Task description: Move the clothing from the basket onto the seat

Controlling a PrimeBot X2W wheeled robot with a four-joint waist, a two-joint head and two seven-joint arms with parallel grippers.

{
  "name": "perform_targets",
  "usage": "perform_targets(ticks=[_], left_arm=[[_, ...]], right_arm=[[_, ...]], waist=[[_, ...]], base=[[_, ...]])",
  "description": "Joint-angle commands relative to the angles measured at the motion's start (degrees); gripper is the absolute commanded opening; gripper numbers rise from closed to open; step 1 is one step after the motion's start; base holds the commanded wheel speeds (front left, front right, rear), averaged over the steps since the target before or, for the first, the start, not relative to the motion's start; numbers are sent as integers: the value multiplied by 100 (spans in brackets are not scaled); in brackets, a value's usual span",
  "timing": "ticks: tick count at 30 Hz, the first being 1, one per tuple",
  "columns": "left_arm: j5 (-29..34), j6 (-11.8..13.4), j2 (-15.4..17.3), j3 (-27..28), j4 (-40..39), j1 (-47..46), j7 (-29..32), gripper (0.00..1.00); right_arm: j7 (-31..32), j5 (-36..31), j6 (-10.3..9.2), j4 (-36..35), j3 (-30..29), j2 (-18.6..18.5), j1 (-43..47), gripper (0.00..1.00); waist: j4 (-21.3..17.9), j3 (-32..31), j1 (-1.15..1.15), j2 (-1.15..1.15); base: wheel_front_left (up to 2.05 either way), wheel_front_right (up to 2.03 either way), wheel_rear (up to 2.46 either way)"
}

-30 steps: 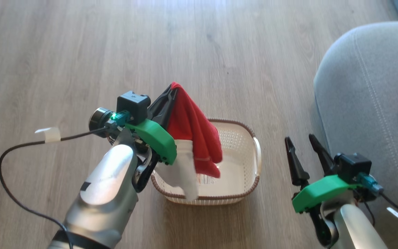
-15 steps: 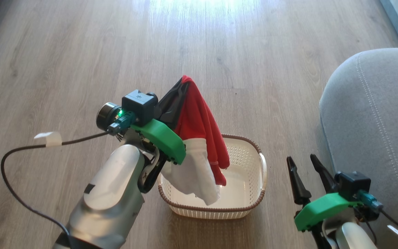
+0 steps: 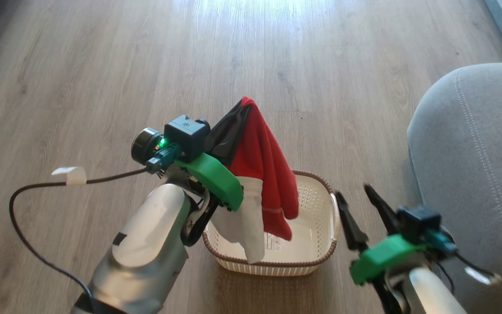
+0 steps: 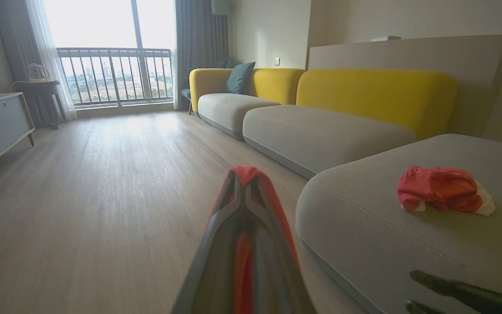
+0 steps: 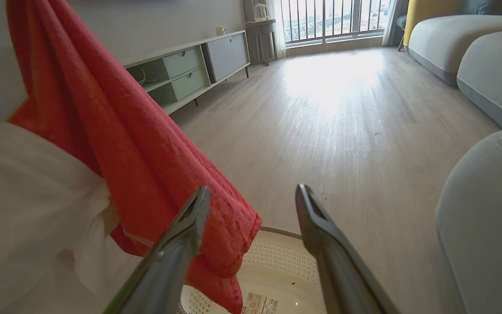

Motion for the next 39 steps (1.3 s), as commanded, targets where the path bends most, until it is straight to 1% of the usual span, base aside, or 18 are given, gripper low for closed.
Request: perform_targets(ticks=[1, 6, 11, 15, 20, 28, 32, 33, 34, 35, 36, 39], left_arm=[[-44, 28, 67, 131, -261, -391, -78, 0], [-115, 36, 67, -42, -371, -443, -78, 0], [-181, 54, 67, -227, -466, -516, -78, 0], [-228, 74, 67, -367, -541, -578, -78, 0], [-285, 87, 66, -534, -653, -645, -78, 0], [-434, 92, 66, -857, -825, -756, -78, 0], [-478, 88, 66, -959, -817, -776, -78, 0], [-515, 85, 66, -981, -812, -774, -78, 0], [-525, 86, 66, -1003, -807, -780, -78, 0], [-530, 86, 66, -1023, -797, -783, -78, 0], [-543, 84, 66, -1037, -793, -784, -78, 0], [-547, 83, 66, -1050, -766, -784, -78, 0]], right_arm=[[-37, -103, -1, -246, 327, 15, -583, 100], [-37, -109, -1, -105, 973, -69, -1226, 100], [-37, 170, -1, 252, 1779, -150, -1727, 100], [-37, 362, -1, 380, 2186, -161, -1969, 100], [-37, 343, -1, 698, 2434, -173, -2197, 100], [-37, 305, -1, 1635, 2587, -80, -2549, 100], [-37, 314, -1, 1783, 2560, -43, -2659, 100], [-37, 320, -1, 1796, 2547, -33, -2684, 91], [-37, 326, -1, 1788, 2530, -26, -2705, 51], [-37, 335, -1, 1760, 2504, -20, -2717, 15], [-37, 339, -1, 1735, 2476, -15, -2722, 0], [-37, 343, -1, 1660, 2372, -9, -2690, 0]], waist=[[24, 22, 0, 0], [117, 81, 0, 0], [249, 139, 0, 0], [340, 210, 0, 0], [439, 289, 0, 0], [665, 363, 0, 0], [736, 405, 0, 0], [755, 423, 0, 0], [772, 443, 0, 0], [785, 457, 0, 0], [796, 480, 0, 0], [810, 521, 0, 0]], base=[[0, 0, 0], [0, 0, 0], [0, 0, 0], [0, 0, 0], [0, 0, 0], [0, 0, 0], [0, 0, 0], [0, 0, 0], [0, 0, 0], [0, 0, 0], [0, 0, 0], [0, 0, 0]])
